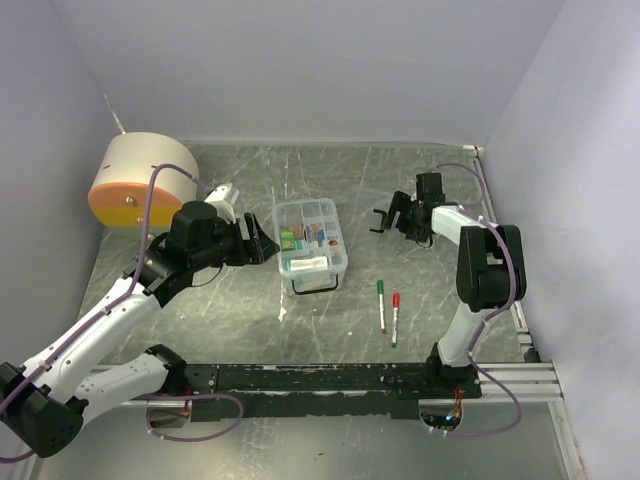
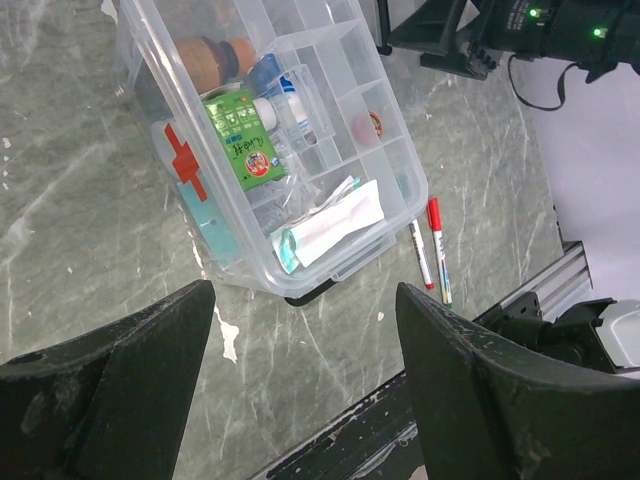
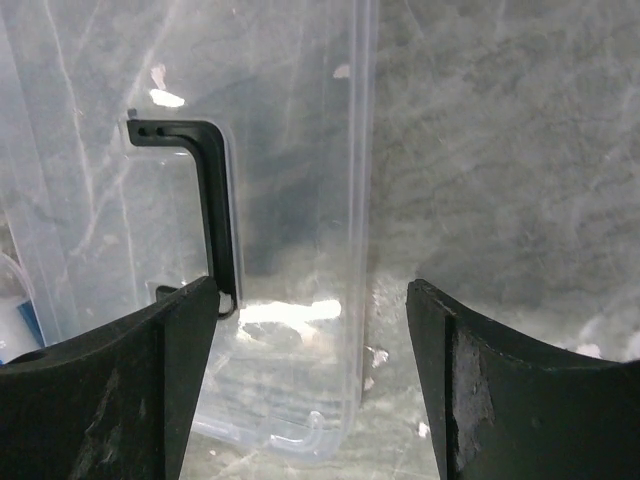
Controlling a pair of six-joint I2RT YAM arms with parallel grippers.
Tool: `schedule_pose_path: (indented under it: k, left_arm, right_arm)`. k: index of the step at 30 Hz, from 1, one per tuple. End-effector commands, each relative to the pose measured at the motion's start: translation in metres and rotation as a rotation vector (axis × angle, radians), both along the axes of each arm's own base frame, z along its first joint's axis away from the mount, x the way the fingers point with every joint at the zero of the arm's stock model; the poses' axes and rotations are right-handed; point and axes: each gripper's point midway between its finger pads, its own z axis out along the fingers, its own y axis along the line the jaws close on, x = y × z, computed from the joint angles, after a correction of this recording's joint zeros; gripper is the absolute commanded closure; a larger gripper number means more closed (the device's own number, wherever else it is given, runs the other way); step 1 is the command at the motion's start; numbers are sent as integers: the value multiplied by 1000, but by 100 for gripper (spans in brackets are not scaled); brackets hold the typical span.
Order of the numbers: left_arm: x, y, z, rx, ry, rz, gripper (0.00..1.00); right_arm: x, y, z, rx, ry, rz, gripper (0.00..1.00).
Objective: Organize the medicine kit
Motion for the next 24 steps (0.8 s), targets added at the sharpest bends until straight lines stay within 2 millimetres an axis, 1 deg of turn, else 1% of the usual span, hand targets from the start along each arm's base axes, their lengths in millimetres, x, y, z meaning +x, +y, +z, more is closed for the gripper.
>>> schedule_pose_path:
  k: [1, 5, 8, 9, 14, 18, 21, 24]
  left_arm:
    - [-1, -15, 23, -55, -46, -67, 16]
    - [-1, -21, 24, -60, -43, -80, 17]
    - [0, -24, 23, -58, -41, -84, 17]
    - [0, -25, 23, -57, -41, -83, 17]
    - [3, -28, 22, -42, -37, -79, 18]
    - [5, -29, 18, -23, -28, -69, 18]
    - [5, -27, 16, -18, -25, -62, 18]
    - [4, -27, 14, -17, -21, -61, 18]
  right_arm:
    - [20, 11, 8, 54, -52, 20, 24]
    - [24, 13, 3, 63, -45, 19, 24]
    - [23, 9, -9, 42, -10, 9, 27]
    - [21, 8, -13, 29, 3, 10, 29]
    - [10, 1, -31, -71, 67, 13, 35]
    - [1, -3, -42, -113, 101, 8, 45]
    - [0, 1, -42, -95, 90, 14, 53]
    - [4, 6, -30, -56, 41, 2, 58]
